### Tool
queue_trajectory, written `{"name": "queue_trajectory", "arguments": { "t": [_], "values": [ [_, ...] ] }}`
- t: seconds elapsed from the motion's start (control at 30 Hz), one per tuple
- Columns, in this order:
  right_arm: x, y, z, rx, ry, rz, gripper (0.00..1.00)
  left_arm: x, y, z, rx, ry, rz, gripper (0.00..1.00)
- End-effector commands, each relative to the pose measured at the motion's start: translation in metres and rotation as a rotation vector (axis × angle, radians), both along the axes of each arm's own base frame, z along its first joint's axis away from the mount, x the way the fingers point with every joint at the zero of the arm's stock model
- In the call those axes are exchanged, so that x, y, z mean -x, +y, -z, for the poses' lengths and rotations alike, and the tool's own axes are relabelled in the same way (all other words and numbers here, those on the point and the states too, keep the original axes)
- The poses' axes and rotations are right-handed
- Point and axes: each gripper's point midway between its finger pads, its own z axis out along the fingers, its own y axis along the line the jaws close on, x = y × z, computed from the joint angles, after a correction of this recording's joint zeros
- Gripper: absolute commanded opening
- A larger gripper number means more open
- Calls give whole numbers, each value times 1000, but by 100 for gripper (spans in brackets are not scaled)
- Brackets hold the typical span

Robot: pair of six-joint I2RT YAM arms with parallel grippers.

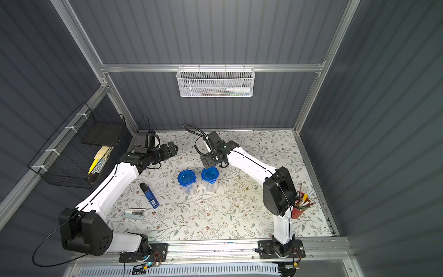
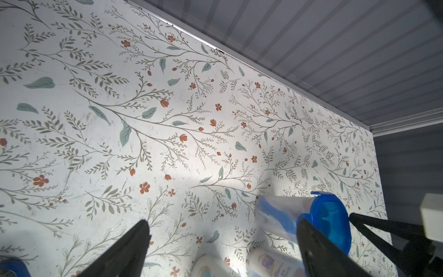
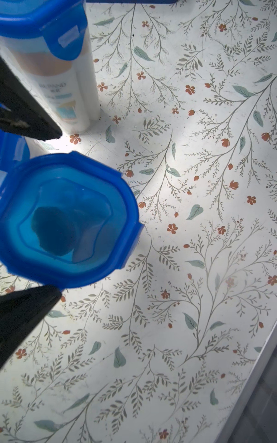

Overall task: Take out toiletry kits
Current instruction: Move the container to the center of the board.

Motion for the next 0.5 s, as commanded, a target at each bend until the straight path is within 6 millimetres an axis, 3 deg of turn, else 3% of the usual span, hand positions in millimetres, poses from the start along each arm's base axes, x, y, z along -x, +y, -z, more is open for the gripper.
{"name": "queue_trajectory", "arguments": {
  "t": [0.0,0.47],
  "values": [
    [16,3,22,55,74,-33,96,5,8,-8,-21,-23,-14,100],
    [16,-5,31,112,79,-4,98,9,15,-24,-23,-75,-47,100]
  ]
}}
